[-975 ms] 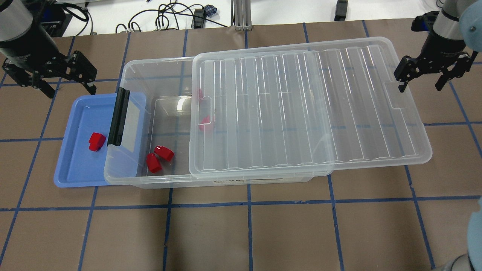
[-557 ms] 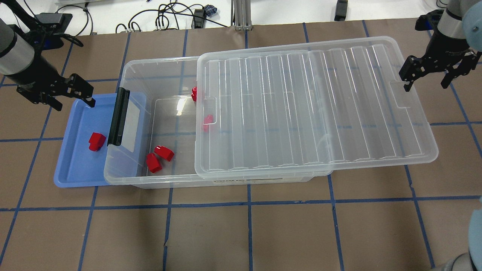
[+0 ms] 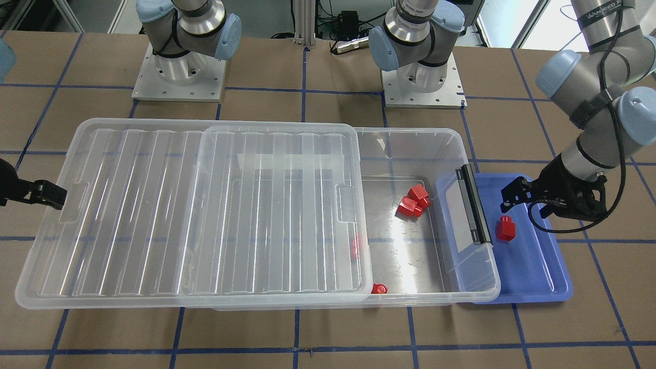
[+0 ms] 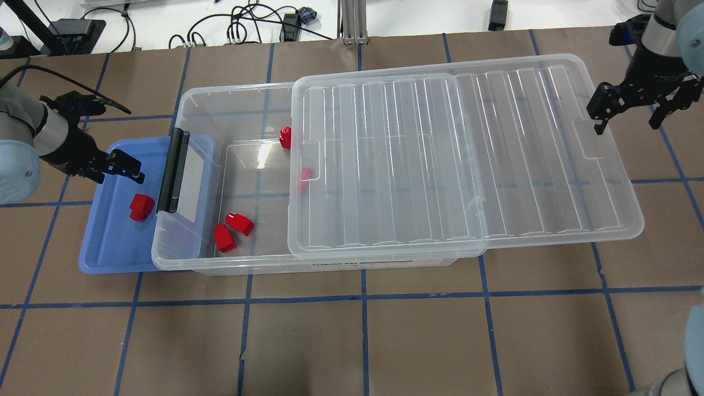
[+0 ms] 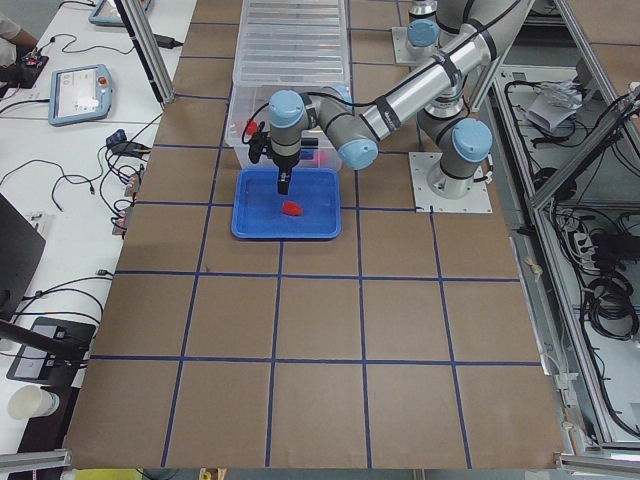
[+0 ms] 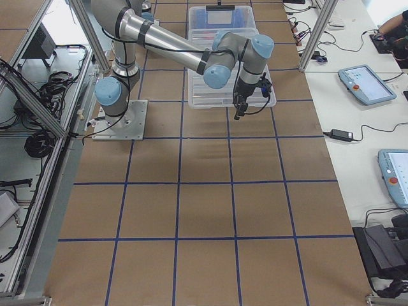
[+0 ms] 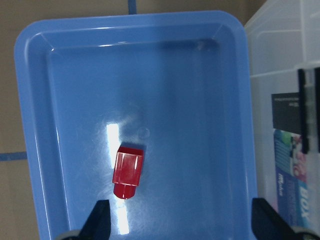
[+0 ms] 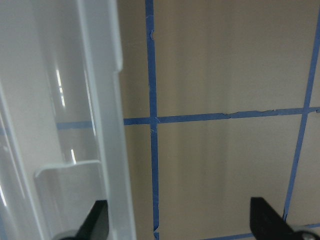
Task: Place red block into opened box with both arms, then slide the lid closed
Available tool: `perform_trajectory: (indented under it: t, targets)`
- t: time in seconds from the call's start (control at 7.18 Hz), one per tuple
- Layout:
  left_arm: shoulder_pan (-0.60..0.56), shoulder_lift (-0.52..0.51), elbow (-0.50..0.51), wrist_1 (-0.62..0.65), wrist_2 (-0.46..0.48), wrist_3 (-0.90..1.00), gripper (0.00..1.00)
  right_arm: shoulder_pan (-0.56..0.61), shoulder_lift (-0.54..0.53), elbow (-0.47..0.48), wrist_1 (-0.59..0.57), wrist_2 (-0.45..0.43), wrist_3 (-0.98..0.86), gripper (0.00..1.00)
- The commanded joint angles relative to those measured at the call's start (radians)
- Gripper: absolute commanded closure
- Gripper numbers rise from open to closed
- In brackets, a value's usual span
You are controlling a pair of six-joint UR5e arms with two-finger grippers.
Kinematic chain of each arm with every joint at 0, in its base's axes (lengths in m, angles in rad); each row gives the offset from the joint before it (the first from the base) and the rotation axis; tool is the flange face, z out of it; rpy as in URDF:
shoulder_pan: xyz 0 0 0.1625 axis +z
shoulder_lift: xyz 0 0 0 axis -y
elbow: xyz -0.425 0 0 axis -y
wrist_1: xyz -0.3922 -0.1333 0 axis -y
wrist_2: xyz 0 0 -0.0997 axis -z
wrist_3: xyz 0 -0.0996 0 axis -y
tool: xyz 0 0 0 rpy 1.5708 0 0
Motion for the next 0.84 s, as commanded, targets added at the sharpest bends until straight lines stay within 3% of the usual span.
perform_trajectory:
  t: [0.0,0.28,0.7]
  targets:
    - [0.018,-0.084,-0.015,0.079,0.017,0.03,0.0,0.006,-0.015,-0.011,0.009,0.009,0.012,0.0]
    - [0.018,-0.138,-0.012,0.088,0.091,0.027,0.0,0.013,-0.064,-0.058,0.094,0.012,0.015,0.0]
    - [0.01,-0.163,-0.017,0.093,0.083,0.021,0.08,0.067,-0.134,-0.066,0.109,0.006,0.033,0.0]
